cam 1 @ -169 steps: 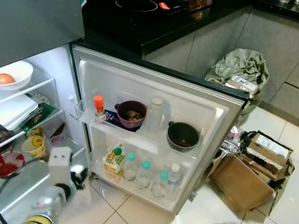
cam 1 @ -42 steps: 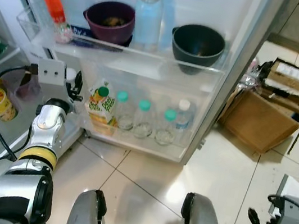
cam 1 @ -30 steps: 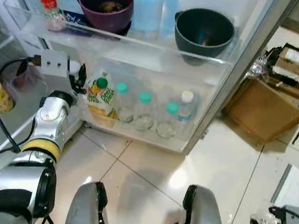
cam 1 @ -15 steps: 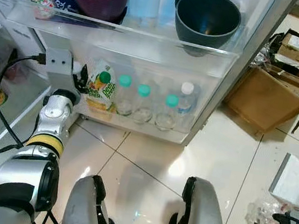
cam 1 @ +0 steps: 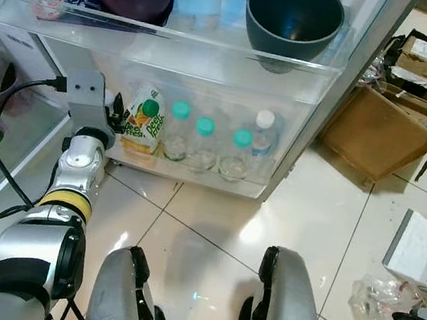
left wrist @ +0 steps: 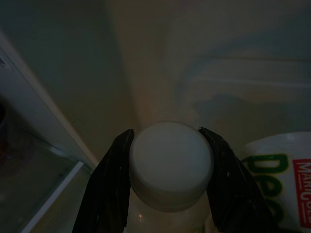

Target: Restocking fridge

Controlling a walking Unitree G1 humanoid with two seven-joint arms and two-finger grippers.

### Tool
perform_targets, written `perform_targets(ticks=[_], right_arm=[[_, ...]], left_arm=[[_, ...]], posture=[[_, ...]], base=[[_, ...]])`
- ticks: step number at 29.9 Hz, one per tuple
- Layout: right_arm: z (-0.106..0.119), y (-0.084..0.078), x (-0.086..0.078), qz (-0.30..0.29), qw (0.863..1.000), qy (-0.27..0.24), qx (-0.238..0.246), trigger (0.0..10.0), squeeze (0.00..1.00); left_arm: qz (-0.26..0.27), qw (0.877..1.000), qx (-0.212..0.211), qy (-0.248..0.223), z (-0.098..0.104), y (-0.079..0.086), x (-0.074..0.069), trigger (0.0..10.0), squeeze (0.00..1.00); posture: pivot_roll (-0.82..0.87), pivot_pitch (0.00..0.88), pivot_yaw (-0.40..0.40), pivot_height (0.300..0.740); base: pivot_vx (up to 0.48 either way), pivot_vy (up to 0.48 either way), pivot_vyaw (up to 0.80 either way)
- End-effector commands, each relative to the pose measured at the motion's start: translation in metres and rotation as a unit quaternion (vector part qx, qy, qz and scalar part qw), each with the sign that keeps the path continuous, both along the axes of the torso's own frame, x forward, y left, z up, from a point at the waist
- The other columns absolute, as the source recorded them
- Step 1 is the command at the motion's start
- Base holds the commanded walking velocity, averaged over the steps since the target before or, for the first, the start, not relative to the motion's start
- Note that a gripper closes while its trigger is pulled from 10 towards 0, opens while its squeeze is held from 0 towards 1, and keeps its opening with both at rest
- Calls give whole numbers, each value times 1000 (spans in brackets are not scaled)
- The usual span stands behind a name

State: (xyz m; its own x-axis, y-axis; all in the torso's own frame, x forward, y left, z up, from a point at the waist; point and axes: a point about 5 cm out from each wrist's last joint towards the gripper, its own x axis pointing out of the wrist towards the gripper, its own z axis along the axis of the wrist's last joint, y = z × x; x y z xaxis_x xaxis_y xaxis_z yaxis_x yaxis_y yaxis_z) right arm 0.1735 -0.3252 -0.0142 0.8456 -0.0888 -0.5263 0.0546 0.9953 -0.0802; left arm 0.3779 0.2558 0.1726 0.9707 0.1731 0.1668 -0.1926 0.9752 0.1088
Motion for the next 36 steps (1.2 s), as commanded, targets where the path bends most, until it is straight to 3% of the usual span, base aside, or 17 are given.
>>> perform_targets(ticks=[1, 10, 17, 18, 19, 32, 33, 34, 35, 36], right_arm=[[-7, -2, -15, -6, 1000, 25, 4, 10000, 0], [-5, -3, -15, -4, 1000, 25, 3, 10000, 0], [-3, -3, -14, 1, 1000, 23, 1, 10000, 0], [-3, -3, -14, 2, 1000, 23, 1, 10000, 0], [-2, -3, -13, 3, 1000, 22, -1, 10000, 0], [3, -3, 2, 2, 1000, 15, -2, 10000, 0], [4, -2, 6, 2, 1000, 12, -2, 10000, 0], [4, -2, 6, 2, 1000, 12, -2, 10000, 0], [5, 0, 15, 0, 1000, 6, 1, 10000, 0], [5, 0, 15, 0, 1000, 6, 1, 10000, 0]], left_arm=[[22, 999, 17, 46, -18, 13, -8, 10000, 0], [48, 997, 17, 50, -19, 26, -13, 10000, 0], [51, 996, -17, 66, -32, 28, -19, 10000, 0], [51, 996, -22, 68, -33, 28, -19, 10000, 325], [49, 996, -37, 72, -37, 27, -19, 10000, 1000], [56, 995, -63, 50, -31, 29, -18, 10000, 1000], [47, 996, -64, 36, -25, 28, -16, 10000, 514], [47, 996, -64, 36, -25, 28, -16, 10000, 514], [27, 998, -54, 10, -14, 25, -13, 10000, 0], [27, 998, -54, 10, -14, 25, -13, 10000, 0]], posture=[[-144, 430, -35, 421], [-149, 435, -40, 421], [-155, 440, -45, 421], [-158, 440, -48, 421], [-158, 440, -48, 421], [-140, 386, -46, 421], [-135, 373, -44, 421], [-135, 373, -44, 421], [-125, 349, -41, 421], [-125, 349, -41, 421]], base=[[0, 0, 0], [0, 0, 0], [0, 0, 0], [0, 0, 0], [0, 0, 0], [0, 0, 0], [0, 0, 0], [0, 0, 0], [0, 0, 0], [0, 0, 0]])
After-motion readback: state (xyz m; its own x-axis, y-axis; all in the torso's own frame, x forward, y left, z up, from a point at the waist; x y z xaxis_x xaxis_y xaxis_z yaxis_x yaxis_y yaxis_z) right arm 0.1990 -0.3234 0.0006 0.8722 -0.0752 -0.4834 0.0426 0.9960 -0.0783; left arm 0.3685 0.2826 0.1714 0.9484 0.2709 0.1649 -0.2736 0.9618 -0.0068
